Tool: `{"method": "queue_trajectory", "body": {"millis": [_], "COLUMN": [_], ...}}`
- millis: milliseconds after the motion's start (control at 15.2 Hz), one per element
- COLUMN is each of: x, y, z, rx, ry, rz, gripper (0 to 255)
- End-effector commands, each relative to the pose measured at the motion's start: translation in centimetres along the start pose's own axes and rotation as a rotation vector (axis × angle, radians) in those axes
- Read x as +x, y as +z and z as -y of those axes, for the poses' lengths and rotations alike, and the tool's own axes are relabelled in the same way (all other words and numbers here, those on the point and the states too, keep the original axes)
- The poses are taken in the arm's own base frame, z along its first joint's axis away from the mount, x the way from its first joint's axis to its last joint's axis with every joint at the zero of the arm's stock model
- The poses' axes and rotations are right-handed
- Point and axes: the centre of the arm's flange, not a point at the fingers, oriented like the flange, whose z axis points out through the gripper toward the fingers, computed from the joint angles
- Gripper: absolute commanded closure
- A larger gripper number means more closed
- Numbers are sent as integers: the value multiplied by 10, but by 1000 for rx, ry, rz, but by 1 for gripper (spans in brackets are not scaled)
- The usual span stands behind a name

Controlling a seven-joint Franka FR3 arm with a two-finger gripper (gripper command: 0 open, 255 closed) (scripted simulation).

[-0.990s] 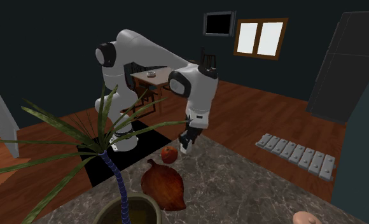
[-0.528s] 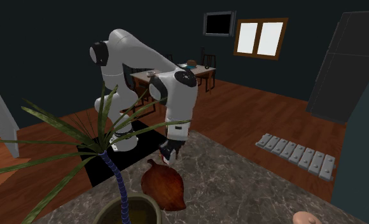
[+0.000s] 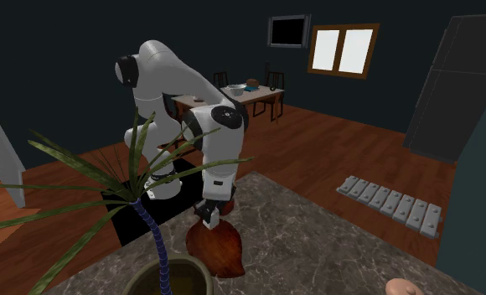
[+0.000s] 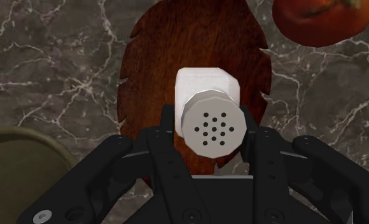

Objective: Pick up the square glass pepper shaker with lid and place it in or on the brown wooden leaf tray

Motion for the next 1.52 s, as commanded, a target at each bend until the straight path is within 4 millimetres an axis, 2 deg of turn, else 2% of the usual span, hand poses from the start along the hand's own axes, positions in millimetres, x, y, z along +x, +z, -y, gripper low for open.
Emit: {"method": "queue_trajectory", "body": {"millis": [0, 528, 1056, 1122, 1452], "x": [2, 11, 11, 11, 11], "y": [10, 52, 52, 52, 52], "z": [0, 1, 1, 1, 1], "rx": [0, 0, 0, 0, 0], "ry": [0, 0, 0, 0, 0], "rz": [0, 0, 0, 0, 0], "gripper": [255, 255, 255, 0, 0]}}
